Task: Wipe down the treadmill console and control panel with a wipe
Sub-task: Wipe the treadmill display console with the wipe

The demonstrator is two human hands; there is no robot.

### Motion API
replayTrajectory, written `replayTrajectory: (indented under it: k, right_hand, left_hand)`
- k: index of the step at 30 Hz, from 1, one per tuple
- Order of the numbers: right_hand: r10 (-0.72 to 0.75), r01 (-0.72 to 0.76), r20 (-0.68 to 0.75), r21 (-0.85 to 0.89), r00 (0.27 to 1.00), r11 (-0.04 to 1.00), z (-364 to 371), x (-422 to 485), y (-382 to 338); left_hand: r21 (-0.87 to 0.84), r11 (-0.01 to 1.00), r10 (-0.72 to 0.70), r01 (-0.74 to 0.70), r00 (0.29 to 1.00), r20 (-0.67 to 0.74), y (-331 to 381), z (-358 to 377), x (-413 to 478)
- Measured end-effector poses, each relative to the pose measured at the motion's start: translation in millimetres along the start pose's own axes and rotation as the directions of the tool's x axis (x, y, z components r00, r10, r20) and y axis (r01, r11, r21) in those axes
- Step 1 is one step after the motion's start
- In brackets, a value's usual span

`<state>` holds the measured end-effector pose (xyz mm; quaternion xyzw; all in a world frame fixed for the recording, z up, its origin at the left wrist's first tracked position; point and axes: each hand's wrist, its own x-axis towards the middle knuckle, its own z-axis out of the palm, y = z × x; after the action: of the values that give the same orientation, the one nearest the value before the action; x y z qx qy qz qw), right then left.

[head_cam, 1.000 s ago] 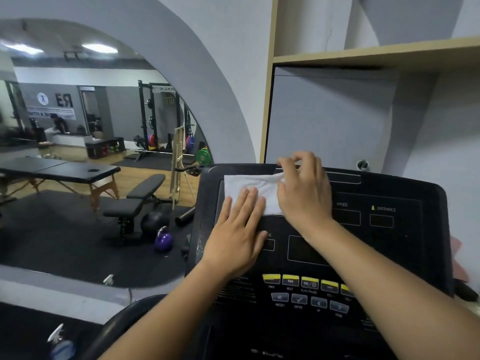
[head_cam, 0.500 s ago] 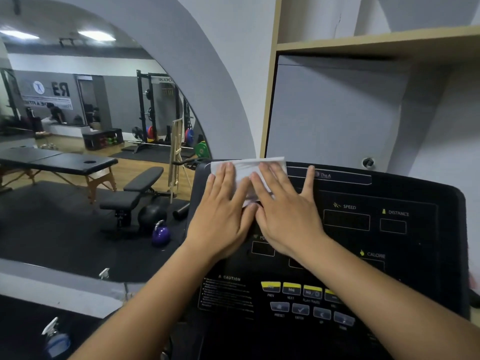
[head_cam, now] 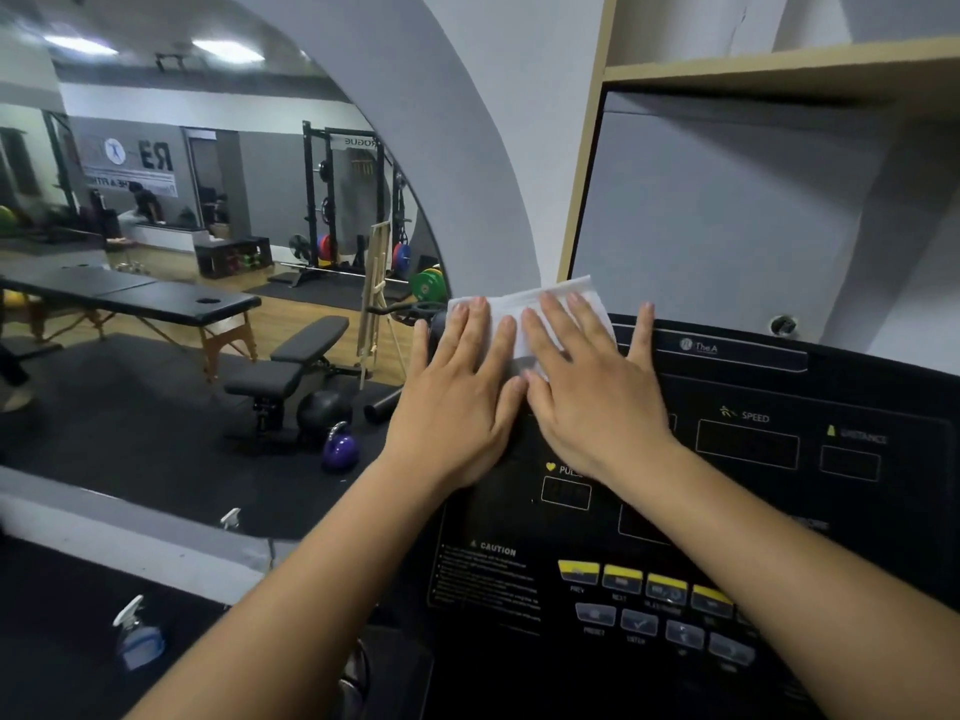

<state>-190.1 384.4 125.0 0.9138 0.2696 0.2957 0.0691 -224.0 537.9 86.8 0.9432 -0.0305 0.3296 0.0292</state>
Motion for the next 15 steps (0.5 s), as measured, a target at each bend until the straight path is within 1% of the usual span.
replayTrajectory:
  k: [3,6,9,12,15]
  right_hand:
    - [-0.068,0.067,-0.036,-0.009,0.997,0.998,17,-34,-6]
    - [-0.117,0.118,-0.025,0.004,0.993,0.993,28,-56,-5]
    - [-0.09,0.09,-0.009,-0.021,0.996,0.996,17,-32,-4]
    - [-0.026,0.025,-0.014,-0.048,1.0,0.999,4,3,-6]
    - [-0.041,0.039,-0.03,-0.058,0.999,0.998,7,0,-7]
  left_hand:
    - [-0.056,0.998,0.008,-0.007,0.999,0.031,8,10,-40]
    - [-0.016,1.0,0.013,-0.012,0.998,0.058,8,17,-57]
    - [0.028,1.0,0.009,-0.01,0.999,0.035,2,10,-28]
    - [0.009,1.0,-0.026,0.026,1.0,-0.006,-4,0,4]
    - [-0.029,0.999,-0.019,0.019,1.0,-0.019,-3,5,-6]
